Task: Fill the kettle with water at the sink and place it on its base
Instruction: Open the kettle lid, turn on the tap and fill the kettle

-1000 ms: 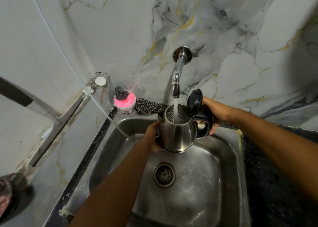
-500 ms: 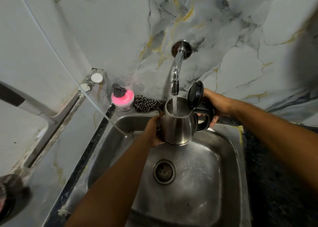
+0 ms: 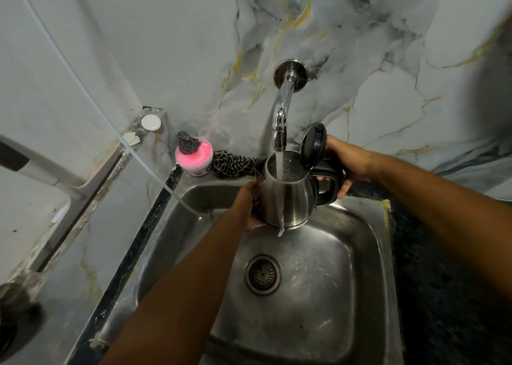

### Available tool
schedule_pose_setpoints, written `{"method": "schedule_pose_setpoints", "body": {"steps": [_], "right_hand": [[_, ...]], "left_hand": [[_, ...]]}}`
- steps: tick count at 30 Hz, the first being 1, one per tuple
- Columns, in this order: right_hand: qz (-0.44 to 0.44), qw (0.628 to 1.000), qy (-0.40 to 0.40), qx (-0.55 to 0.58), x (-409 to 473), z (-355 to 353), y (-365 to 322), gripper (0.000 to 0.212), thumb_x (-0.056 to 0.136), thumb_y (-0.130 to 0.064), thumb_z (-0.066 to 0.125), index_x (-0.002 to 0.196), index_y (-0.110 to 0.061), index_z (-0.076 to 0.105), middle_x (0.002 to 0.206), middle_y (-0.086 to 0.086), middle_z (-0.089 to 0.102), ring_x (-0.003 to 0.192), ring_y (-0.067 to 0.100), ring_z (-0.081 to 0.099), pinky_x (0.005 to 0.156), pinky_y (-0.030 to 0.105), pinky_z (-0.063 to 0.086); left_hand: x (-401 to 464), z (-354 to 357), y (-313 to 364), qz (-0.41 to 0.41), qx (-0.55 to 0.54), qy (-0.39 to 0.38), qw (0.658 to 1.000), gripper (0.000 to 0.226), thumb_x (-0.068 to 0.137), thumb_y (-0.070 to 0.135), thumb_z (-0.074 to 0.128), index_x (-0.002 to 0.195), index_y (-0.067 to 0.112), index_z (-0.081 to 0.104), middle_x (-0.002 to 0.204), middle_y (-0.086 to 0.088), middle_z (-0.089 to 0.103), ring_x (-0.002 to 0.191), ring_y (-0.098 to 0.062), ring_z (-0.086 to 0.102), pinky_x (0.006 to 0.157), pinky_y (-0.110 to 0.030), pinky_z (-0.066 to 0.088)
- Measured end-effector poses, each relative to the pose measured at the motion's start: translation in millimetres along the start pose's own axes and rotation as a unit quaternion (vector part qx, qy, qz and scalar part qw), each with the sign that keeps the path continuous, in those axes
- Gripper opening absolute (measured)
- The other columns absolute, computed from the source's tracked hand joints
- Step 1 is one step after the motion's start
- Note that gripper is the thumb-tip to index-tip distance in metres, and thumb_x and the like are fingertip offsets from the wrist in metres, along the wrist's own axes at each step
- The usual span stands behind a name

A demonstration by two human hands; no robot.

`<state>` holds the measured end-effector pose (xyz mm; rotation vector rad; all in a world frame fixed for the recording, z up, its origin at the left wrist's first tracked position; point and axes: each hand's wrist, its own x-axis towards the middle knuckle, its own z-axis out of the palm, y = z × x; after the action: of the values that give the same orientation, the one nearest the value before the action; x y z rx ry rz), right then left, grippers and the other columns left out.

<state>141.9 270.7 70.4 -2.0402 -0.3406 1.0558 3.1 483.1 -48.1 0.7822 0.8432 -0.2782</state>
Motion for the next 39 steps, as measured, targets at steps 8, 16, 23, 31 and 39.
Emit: {"method": "schedule_pose_setpoints", "body": {"steps": [8,16,23,31,39], "right_hand": [[-0.004,1.0,-0.012,-0.01,-11.0,10.2,3.4,0.074,0.073,-0.093,0.037,0.087,-0.035,0.081,0.085,0.006,0.082,0.078,0.035,0.081,0.06,0.047,0.066],[-0.01,0.999,-0.024,-0.02,-21.2,25.6,9.9,0.071,0.075,-0.082,0.043,0.101,-0.026,0.079,0.101,0.016,0.081,0.087,0.038,0.08,0.076,0.064,0.064],[-0.022,0.999,-0.025,-0.037,-36.9,29.8,5.0,0.077,0.072,-0.086,0.041,0.103,-0.024,0.077,0.098,0.016,0.081,0.084,0.039,0.08,0.079,0.067,0.062],[-0.018,0.999,-0.013,-0.046,-58.1,30.7,8.5,0.071,0.071,-0.083,0.042,0.098,-0.029,0.08,0.103,0.012,0.08,0.087,0.033,0.08,0.074,0.068,0.063],[-0.022,0.998,-0.008,-0.054,-71.4,26.0,9.1,0.069,0.075,-0.078,0.043,0.104,-0.025,0.078,0.103,0.013,0.081,0.088,0.034,0.08,0.074,0.067,0.063]], "left_hand": [[-9.1,-9.0,-10.6,0.005,-0.002,0.013,1.0,0.045,0.089,0.053,0.065,0.104,0.013,0.074,0.105,-0.016,0.073,0.101,-0.038,0.066,0.056,-0.048,0.063],[-15.1,-21.9,-27.4,0.011,-0.009,0.036,0.999,0.042,0.088,0.05,0.066,0.105,0.012,0.074,0.103,-0.016,0.076,0.101,-0.035,0.066,0.055,-0.044,0.063],[-16.6,-22.8,-35.4,0.01,-0.037,0.051,0.998,0.046,0.087,0.05,0.069,0.107,0.008,0.071,0.103,-0.018,0.073,0.1,-0.036,0.066,0.056,-0.045,0.063],[-30.6,-16.5,-48.5,0.019,-0.021,0.045,0.999,0.043,0.084,0.051,0.073,0.099,0.011,0.075,0.079,-0.012,0.081,0.098,-0.034,0.066,0.06,-0.041,0.063],[-36.7,-9.7,-53.6,0.028,-0.007,0.042,0.999,0.042,0.087,0.053,0.07,0.078,0.015,0.085,0.082,-0.012,0.081,0.101,-0.033,0.066,0.075,-0.044,0.06]]}}
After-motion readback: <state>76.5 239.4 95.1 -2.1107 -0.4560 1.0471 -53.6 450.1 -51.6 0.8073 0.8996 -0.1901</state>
